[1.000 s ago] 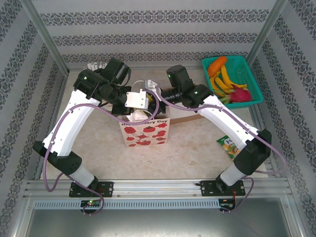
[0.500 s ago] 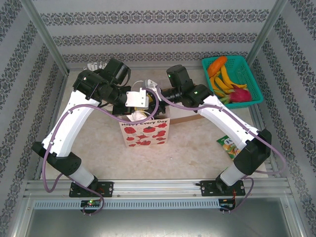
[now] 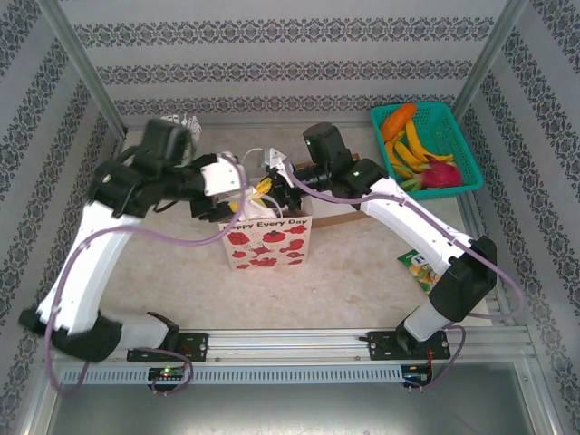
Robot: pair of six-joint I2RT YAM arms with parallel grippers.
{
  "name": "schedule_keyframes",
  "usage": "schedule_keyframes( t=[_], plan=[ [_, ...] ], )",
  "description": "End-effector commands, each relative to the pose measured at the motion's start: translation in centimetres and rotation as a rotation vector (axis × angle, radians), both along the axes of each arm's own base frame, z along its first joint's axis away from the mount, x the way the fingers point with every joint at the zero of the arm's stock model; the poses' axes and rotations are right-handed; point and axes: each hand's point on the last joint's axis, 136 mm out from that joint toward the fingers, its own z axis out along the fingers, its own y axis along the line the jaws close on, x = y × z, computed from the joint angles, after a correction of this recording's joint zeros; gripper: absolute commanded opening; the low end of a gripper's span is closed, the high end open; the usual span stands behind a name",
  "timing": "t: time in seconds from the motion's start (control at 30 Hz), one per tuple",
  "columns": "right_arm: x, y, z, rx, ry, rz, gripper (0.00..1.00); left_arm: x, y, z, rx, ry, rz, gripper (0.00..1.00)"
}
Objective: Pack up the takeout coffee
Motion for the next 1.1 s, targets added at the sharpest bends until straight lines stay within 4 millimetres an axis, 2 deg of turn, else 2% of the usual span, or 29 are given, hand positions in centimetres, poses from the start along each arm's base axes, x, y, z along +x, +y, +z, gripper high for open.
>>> schedule_keyframes(
  t=[0.0, 0.03, 0.1, 0.13, 0.17, 0.2, 0.27, 0.33, 0.4, 0.53, 0.6, 0.7, 0.83, 1.07],
  plan=[
    [0.2, 0.2, -0.2, 0.007, -0.015, -0.032, 0.00, -0.4, -0.7, 6.0, -0.339, -0.157, 0.056, 0.88],
    [0.4, 0.2, -0.3, 0.008, -0.011, -0.046, 0.00, -0.3, -0.4, 6.5, -0.411, -0.158, 0.111, 0.94],
    [0.4, 0.4, -0.4, 0.014, 0.000, -0.053, 0.00, 1.3, 1.1, 7.4, -0.571, -0.120, 0.314, 1.00],
    [0.3, 0.5, -0.7, 0.007, 0.001, -0.055, 0.00, 2.9, 2.9, 7.7, -0.682, -0.095, 0.496, 0.99],
    [0.3, 0.6, -1.0, -0.004, -0.004, -0.062, 0.00, 4.7, 5.5, 7.2, -0.791, -0.055, 0.728, 0.99],
    [0.2, 0.8, -1.3, -0.014, -0.008, -0.059, 0.00, 5.6, 7.8, 6.0, -0.850, -0.006, 0.922, 1.00],
    [0.3, 0.8, -1.9, -0.030, -0.008, -0.055, 0.00, 5.4, 11.4, 1.4, -0.803, 0.117, 1.251, 1.00],
    [0.2, 0.8, -2.3, -0.045, 0.005, -0.039, 0.00, 4.6, 13.0, -1.9, -0.770, 0.186, 1.409, 1.00],
    [0.1, 0.9, -2.9, -0.062, 0.018, -0.015, 0.00, 4.0, 12.6, -3.6, -0.804, 0.261, 1.427, 1.00],
    [-0.4, 1.0, -4.4, -0.121, 0.046, 0.037, 0.00, 3.7, 9.6, -5.1, -0.889, 0.419, 1.321, 0.99],
    [-0.4, 1.1, -5.1, -0.156, 0.066, 0.042, 0.00, 3.8, 8.9, -6.0, -0.882, 0.480, 1.317, 1.00],
    [0.1, 0.8, -6.3, -0.217, 0.074, 0.023, 0.00, 4.0, 7.9, -7.4, -0.835, 0.545, 1.309, 0.95],
    [0.6, 0.2, -8.1, -0.330, 0.046, 0.002, 0.00, 4.3, 6.1, -8.1, -0.795, 0.610, 1.232, 0.87],
    [0.0, -0.2, -7.5, -0.355, -0.016, 0.020, 0.00, 4.1, 6.2, -10.2, -0.675, 0.651, 1.276, 0.70]
  ],
)
